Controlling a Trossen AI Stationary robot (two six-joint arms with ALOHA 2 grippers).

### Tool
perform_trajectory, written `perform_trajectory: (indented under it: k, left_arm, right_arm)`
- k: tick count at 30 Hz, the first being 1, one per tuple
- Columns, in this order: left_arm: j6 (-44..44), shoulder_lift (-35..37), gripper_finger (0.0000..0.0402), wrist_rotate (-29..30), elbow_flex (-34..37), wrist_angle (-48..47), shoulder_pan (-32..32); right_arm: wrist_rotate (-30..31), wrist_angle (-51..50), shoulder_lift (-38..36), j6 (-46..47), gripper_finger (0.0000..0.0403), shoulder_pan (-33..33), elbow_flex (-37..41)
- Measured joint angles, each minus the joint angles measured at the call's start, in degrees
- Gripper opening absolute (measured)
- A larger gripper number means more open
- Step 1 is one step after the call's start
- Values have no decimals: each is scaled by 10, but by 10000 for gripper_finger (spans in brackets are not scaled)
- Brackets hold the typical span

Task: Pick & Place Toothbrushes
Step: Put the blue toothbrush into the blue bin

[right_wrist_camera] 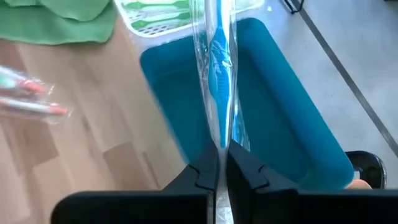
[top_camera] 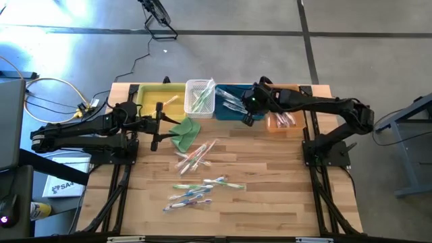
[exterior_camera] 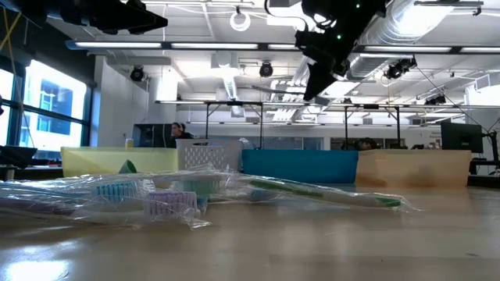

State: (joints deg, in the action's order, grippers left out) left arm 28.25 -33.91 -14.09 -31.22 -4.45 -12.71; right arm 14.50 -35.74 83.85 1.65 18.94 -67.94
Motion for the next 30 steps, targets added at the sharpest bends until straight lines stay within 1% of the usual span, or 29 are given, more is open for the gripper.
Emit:
perform_trajectory:
  k: [4, 21, 26, 30]
  left_arm:
    - [0, 0, 195, 0, 0, 0, 0]
    - [0, 0, 195, 0, 0, 0, 0]
    - [0, 0, 195, 0, 0, 0, 0]
    - [0, 0, 195, 0, 0, 0, 0]
  right_arm:
    - [0, 15, 28, -11, 5, 15, 0]
    - [1, 18, 178, -50, 5, 82, 0]
    - [1, 23, 205, -61, 5, 93, 0]
    - [1, 28, 208, -64, 6, 96, 0]
